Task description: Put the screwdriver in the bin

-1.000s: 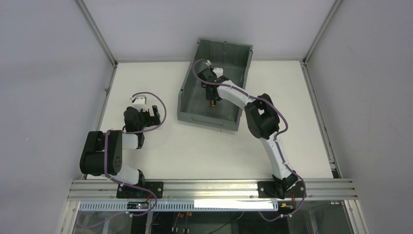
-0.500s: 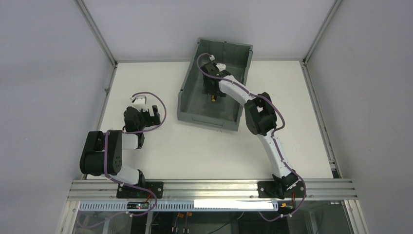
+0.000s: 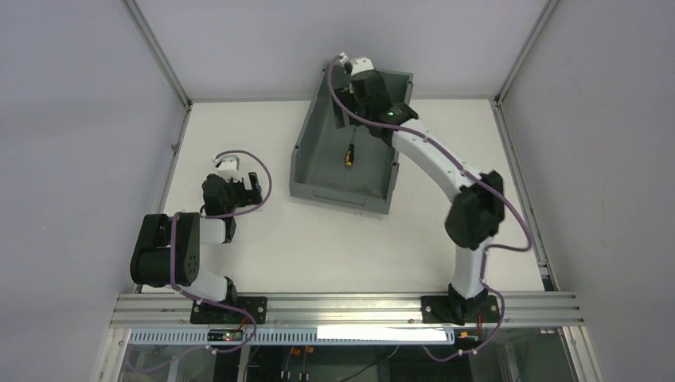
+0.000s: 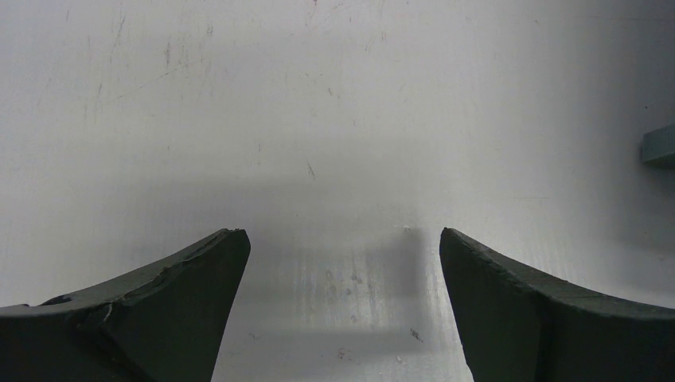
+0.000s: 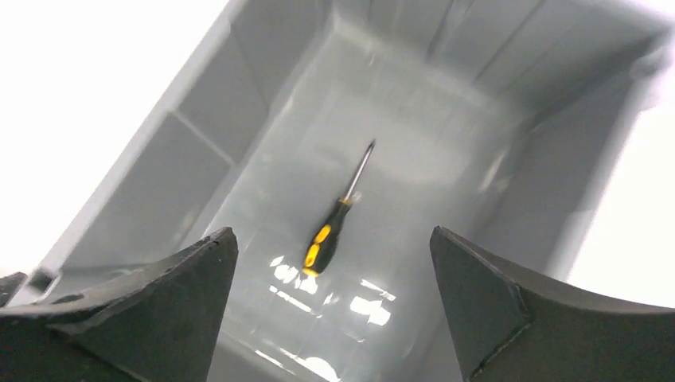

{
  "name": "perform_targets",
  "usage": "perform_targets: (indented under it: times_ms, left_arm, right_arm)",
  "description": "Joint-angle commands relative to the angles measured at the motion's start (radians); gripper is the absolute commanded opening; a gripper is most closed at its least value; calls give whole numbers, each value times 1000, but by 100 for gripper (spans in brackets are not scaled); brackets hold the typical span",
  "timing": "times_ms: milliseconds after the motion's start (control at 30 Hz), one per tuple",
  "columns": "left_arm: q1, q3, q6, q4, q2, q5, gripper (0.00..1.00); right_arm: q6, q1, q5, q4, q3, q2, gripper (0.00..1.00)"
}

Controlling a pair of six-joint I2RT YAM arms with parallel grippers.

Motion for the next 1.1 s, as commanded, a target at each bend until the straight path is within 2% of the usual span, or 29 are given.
perform_targets:
  times_ms: [0,100,200,333,500,633,767,1067]
  left_arm:
    - [-11,22,12,33,-1,14,99]
    - [-12,22,12,33,0,14,99]
    - [-13,22,12,33,-1,14,99]
    - [-13,22,12,33,0,14,99]
    - [-12,22,12,32,0,14,99]
    - [-13,22,12,33,0,13,99]
    - [-13,22,12,33,0,14,99]
    - [-12,22,12,33,0,14,99]
  right_arm:
    - [-285,1,99,426,-227,-319,98]
    - [-341,-34,140,590,-391,-465,99]
    - [-324,-117,169,654,-547,-597,99]
    - [-206,-276,168,682,-785,-771,99]
    - [-13,-499,138,678,-1038,-882,99]
    - [117,-602,111,703,-1231,-898,99]
    - [169,-610,129,762,-1363,-871,99]
    - [224,-610,126,833,-1413,-773,99]
